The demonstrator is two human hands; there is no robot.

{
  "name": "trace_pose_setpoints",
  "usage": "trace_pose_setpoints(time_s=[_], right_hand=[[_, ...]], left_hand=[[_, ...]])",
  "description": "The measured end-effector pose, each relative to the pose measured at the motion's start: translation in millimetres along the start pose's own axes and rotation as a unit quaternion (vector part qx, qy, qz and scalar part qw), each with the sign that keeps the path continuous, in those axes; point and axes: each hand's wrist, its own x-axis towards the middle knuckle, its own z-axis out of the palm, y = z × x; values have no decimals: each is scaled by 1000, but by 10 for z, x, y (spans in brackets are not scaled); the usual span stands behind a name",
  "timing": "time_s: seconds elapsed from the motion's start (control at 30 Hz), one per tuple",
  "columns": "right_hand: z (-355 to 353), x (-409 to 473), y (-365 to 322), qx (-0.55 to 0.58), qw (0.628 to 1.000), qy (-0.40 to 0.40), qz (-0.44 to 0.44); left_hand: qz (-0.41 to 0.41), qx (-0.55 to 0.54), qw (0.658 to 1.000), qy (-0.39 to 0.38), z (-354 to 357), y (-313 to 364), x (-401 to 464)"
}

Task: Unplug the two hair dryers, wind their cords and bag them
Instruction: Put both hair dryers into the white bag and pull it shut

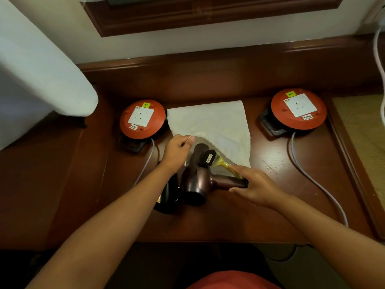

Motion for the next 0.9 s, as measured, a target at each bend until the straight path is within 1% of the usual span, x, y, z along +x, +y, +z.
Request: trace_pose_setpoints(time_s=[0.07, 0.17, 0.27, 0.37, 0.43, 0.5, 0.63, 0.7, 0.83, 0.9], right_hand=[[-3, 91, 2, 12, 999, 17, 26], [-37, 230, 18, 24, 997, 45, 66], [-64, 353, 60, 46, 988, 76, 124], [-60, 455, 86, 37, 979, 125, 155], [-41, 516, 84, 35, 970, 162, 177], [-18, 576, 59, 56, 956, 196, 210], [59, 716, -3, 79, 932, 251, 251], [129, 790, -42, 91, 923, 258, 270], [259, 948, -163, 65, 915, 226, 328], [291, 1021, -213, 73, 907, 227, 347]], left_hand=[[18, -12, 1000, 5, -9, 62, -15], [57, 0, 998, 17, -24, 103, -49], [54, 1, 998, 33, 10, 9, -54], [54, 14, 997, 47, 93, -166, -43], [44, 13, 998, 49, 156, -238, -57], [39, 18, 998, 47, 214, -268, -92], [64, 53, 996, 20, 309, -320, -168], [72, 75, 995, 10, 321, -360, -186], [103, 148, 983, -9, 296, -489, -203], [95, 169, 981, -10, 254, -568, -217]])
